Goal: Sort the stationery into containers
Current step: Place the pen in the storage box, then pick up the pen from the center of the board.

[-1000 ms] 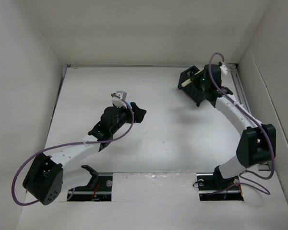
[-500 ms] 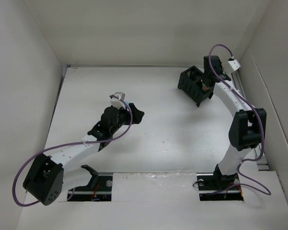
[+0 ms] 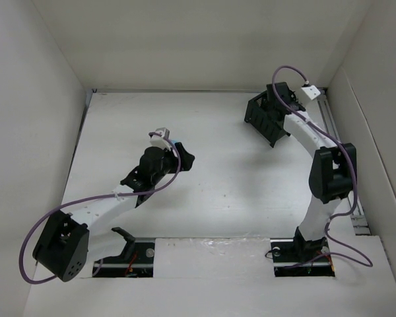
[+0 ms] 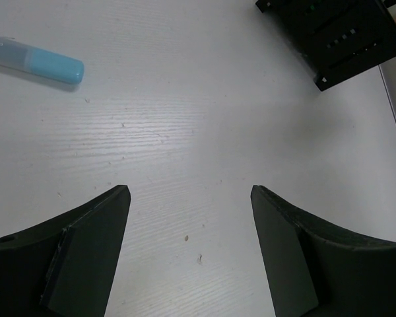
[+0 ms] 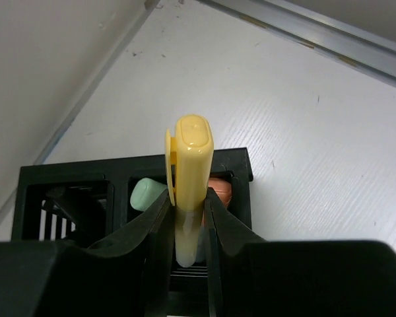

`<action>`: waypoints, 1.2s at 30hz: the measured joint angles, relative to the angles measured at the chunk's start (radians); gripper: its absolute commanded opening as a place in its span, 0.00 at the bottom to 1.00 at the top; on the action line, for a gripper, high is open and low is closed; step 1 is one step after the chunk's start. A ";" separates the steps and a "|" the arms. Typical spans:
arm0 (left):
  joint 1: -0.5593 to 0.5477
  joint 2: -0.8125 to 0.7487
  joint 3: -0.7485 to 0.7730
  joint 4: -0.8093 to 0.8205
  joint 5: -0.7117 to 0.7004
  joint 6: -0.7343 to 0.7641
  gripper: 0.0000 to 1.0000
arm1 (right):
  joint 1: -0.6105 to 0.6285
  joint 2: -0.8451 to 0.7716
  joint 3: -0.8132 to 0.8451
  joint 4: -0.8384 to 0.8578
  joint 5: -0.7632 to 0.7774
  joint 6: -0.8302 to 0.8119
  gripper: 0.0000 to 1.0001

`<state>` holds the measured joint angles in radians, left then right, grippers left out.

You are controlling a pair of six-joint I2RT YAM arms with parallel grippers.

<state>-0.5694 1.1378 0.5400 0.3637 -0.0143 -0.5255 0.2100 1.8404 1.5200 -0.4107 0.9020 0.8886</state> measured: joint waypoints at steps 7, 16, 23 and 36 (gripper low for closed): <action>0.000 0.006 0.017 -0.031 -0.049 -0.008 0.71 | 0.060 0.089 0.035 -0.050 0.078 -0.001 0.39; 0.000 0.023 0.033 -0.066 -0.135 -0.016 0.71 | 0.130 0.035 0.045 -0.084 0.112 0.001 0.68; 0.000 0.082 0.066 -0.098 -0.219 -0.034 0.62 | 0.172 -0.234 -0.030 -0.032 0.039 -0.005 0.18; 0.007 0.286 0.251 -0.184 -0.310 -0.175 0.18 | 0.265 -0.525 -0.494 0.249 -0.537 0.008 0.04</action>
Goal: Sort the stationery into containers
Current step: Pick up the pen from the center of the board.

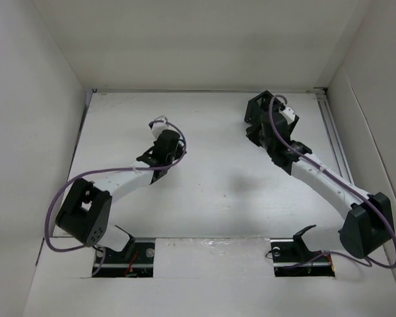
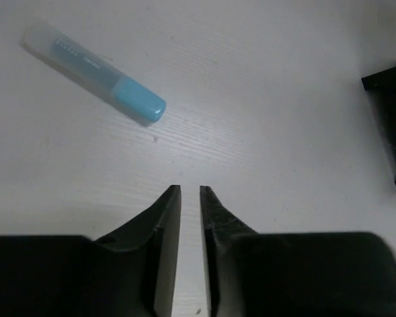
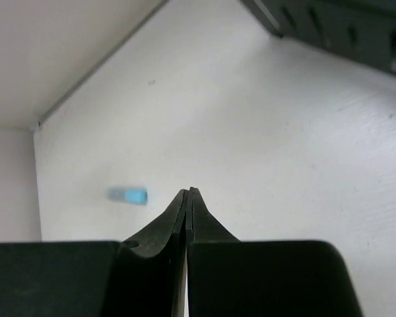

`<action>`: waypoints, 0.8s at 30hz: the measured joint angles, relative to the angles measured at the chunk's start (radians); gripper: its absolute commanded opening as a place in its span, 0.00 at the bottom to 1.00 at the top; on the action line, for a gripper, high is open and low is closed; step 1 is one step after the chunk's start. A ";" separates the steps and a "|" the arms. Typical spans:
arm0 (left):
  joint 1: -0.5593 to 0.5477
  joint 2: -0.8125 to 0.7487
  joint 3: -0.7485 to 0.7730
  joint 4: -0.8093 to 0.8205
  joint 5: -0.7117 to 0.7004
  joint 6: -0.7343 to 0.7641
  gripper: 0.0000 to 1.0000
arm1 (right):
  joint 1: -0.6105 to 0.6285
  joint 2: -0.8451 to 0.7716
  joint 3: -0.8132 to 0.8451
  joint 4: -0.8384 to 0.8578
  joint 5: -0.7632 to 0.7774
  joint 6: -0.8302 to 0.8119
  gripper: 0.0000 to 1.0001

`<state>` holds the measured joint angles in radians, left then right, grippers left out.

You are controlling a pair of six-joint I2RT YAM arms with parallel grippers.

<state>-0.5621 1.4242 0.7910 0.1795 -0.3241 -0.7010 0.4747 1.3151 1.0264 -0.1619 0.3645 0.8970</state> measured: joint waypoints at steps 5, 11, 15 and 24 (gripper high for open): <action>0.049 0.156 0.137 0.002 0.040 -0.049 0.48 | 0.014 -0.006 -0.055 0.021 -0.066 0.008 0.17; 0.192 0.303 0.189 -0.018 0.099 -0.085 0.49 | -0.021 -0.045 -0.075 0.035 -0.150 0.016 0.26; 0.216 0.283 0.166 -0.023 0.091 -0.095 0.52 | -0.045 -0.065 -0.076 0.051 -0.201 0.016 0.28; 0.211 0.276 0.168 -0.043 0.054 -0.096 0.55 | -0.045 -0.073 -0.076 0.060 -0.276 0.016 0.31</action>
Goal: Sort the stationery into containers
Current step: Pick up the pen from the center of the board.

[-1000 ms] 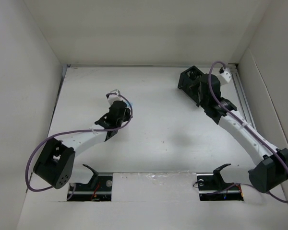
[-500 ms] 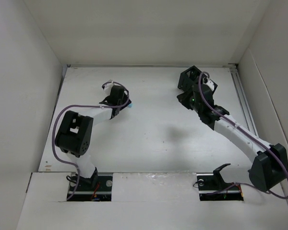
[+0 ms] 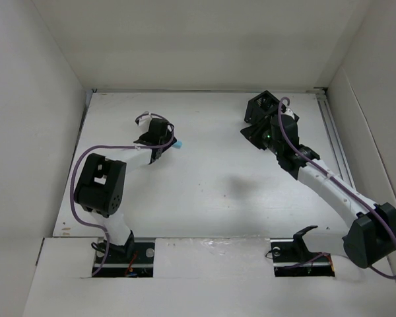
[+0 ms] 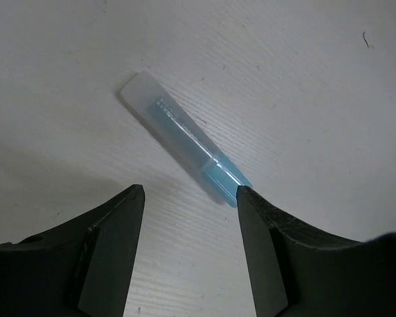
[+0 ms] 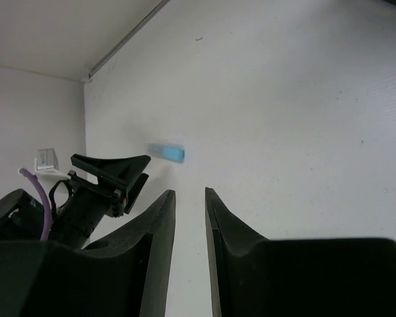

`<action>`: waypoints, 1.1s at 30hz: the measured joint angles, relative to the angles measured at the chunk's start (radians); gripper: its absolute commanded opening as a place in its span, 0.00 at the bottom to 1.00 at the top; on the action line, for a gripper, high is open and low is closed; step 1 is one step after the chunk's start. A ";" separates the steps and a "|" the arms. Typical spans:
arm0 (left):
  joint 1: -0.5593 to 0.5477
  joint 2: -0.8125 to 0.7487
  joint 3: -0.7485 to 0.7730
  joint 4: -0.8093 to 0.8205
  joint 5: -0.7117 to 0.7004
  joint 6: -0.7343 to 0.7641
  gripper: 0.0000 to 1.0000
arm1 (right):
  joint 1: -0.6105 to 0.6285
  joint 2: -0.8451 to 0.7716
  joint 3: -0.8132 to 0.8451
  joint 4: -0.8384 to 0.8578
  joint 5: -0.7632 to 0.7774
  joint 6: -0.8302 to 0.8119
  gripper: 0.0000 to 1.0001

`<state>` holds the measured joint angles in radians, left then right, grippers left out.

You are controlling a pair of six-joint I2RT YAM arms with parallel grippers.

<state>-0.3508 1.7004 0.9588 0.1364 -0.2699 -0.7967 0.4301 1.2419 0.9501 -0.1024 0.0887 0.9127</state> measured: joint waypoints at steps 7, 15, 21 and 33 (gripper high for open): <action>0.013 0.056 0.054 -0.014 -0.005 0.002 0.55 | 0.000 0.000 0.000 0.000 -0.030 0.000 0.32; 0.015 0.158 0.134 -0.014 0.009 0.004 0.55 | 0.002 0.003 0.000 0.000 -0.052 0.000 0.34; 0.019 0.191 0.163 -0.015 0.015 0.012 0.55 | 0.003 0.014 0.000 0.002 -0.060 0.000 0.35; -0.012 0.303 0.327 -0.104 -0.023 0.093 0.49 | 0.006 0.030 0.000 0.003 -0.054 0.000 0.37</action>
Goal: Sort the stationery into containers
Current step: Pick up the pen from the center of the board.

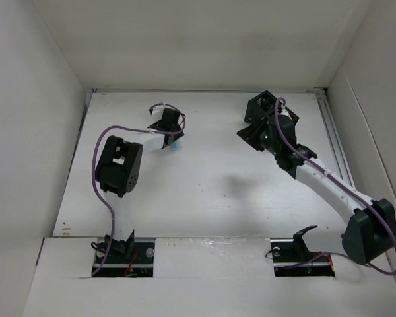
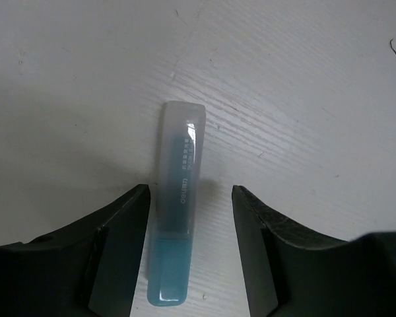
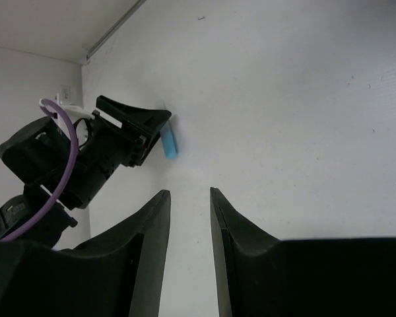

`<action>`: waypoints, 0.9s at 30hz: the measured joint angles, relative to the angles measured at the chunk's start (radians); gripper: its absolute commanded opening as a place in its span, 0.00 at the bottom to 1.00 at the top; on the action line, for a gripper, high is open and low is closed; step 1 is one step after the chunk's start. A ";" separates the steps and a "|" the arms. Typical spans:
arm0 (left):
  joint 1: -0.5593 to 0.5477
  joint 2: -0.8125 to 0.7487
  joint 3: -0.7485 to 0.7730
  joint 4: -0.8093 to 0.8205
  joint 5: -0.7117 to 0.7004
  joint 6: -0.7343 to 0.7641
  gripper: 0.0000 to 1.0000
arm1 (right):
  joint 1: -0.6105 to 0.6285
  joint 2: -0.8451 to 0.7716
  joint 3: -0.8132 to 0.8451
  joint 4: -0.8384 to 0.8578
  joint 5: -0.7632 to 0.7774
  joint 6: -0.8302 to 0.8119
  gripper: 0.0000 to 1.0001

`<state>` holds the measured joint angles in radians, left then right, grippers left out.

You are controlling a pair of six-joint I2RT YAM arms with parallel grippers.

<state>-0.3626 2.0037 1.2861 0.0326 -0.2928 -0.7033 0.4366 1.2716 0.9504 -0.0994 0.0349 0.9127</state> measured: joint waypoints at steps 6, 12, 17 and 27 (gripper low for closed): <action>-0.034 0.000 -0.002 -0.023 -0.063 0.041 0.47 | -0.021 -0.004 0.000 0.001 -0.002 0.001 0.38; -0.060 0.000 -0.006 -0.052 -0.115 0.078 0.32 | -0.032 -0.004 0.000 0.002 -0.014 0.001 0.40; -0.074 -0.020 -0.047 -0.033 -0.146 0.097 0.08 | -0.041 -0.004 0.000 0.002 -0.028 0.002 0.51; -0.081 -0.289 -0.385 0.109 0.027 0.113 0.01 | -0.060 0.051 0.002 0.018 -0.172 0.000 0.79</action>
<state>-0.4438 1.7149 0.9009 0.1421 -0.2657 -0.5907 0.3771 1.3228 0.9520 -0.0811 -0.1375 0.9123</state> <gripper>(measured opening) 0.229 0.782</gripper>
